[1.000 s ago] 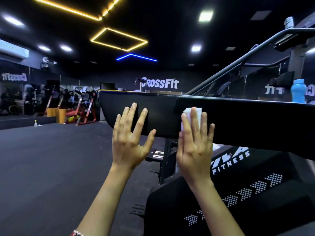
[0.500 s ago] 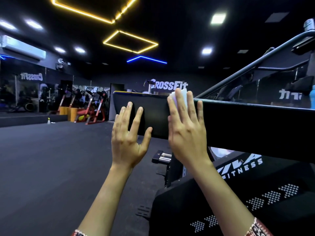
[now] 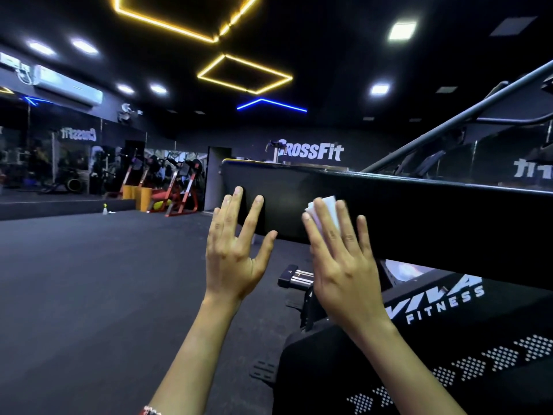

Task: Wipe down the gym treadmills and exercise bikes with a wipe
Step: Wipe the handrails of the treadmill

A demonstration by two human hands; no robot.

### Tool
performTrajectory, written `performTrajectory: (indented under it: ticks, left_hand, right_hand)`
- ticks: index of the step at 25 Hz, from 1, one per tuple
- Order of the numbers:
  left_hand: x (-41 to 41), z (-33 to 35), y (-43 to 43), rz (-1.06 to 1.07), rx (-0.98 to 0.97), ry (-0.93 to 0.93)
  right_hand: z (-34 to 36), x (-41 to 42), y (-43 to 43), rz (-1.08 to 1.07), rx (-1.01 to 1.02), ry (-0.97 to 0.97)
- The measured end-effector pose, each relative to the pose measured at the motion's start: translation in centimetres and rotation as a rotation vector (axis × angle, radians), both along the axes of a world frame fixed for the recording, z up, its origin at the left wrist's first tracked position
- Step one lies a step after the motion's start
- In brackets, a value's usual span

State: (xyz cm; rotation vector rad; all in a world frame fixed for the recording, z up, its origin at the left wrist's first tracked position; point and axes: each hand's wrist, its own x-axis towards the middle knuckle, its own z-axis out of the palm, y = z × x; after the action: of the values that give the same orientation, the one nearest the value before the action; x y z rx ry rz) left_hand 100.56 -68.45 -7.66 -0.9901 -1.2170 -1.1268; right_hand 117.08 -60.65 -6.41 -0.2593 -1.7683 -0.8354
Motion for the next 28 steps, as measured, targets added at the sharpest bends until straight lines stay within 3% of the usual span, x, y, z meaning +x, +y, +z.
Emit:
performTrajectory:
  ticks: [2, 5, 19, 25, 28]
  left_hand:
    - [-0.3, 0.0, -0.2, 0.018, 0.002, 0.005]
    - [-1.0, 0.2, -0.5, 0.021, 0.018, -0.035]
    - [-3.2, -1.5, -1.6, 0.055, -0.039, -0.034]
    - [-2.5, -1.8, -1.6, 0.017, -0.044, -0.049]
    - [-1.8, -1.3, -1.2, -0.010, -0.045, -0.055]
  right_hand:
    - [0.9, -0.9, -0.4, -0.005, 0.053, -0.083]
    - [2.8, -2.4, -1.0, -0.008, 0.019, -0.017]
    - [7.7, -9.6, -3.3, 0.000, 0.224, -0.237]
    - [3.4, -6.8, -2.4, -0.014, 0.167, -0.169]
    - [1.9, -4.8, -1.3, -0.037, 0.092, -0.041]
